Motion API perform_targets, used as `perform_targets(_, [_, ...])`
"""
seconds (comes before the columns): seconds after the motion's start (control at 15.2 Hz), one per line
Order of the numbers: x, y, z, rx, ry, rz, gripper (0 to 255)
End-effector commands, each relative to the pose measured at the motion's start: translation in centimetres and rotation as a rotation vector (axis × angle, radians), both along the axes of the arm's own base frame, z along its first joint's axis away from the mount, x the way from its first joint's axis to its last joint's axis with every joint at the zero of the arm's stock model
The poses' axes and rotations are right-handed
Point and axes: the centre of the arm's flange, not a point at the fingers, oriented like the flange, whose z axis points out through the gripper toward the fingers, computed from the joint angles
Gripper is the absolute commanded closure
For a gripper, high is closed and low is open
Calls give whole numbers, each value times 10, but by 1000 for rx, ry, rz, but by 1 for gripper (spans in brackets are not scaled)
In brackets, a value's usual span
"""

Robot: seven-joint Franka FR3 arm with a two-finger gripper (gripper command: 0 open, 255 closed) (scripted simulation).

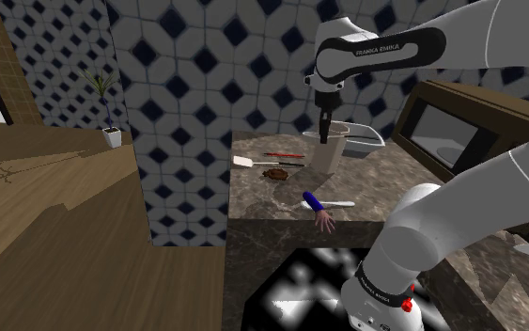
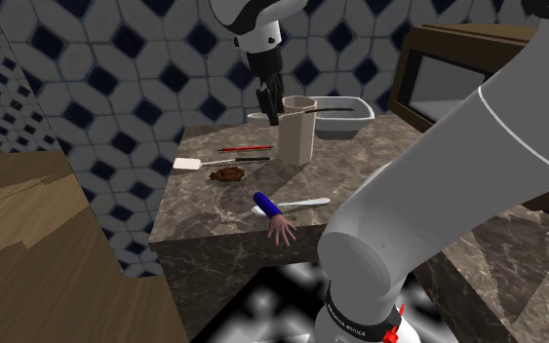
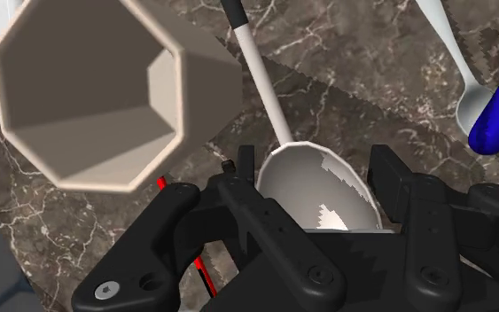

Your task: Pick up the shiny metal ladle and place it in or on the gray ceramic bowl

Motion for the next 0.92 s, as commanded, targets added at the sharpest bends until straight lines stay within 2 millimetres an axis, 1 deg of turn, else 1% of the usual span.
perform_targets(0.0, [1,1,10,0,0,0,255])
perform_targets(0.13, [1,1,20,0,0,0,255])
perform_targets(0.86, [19,-143,32,0,0,0,255])
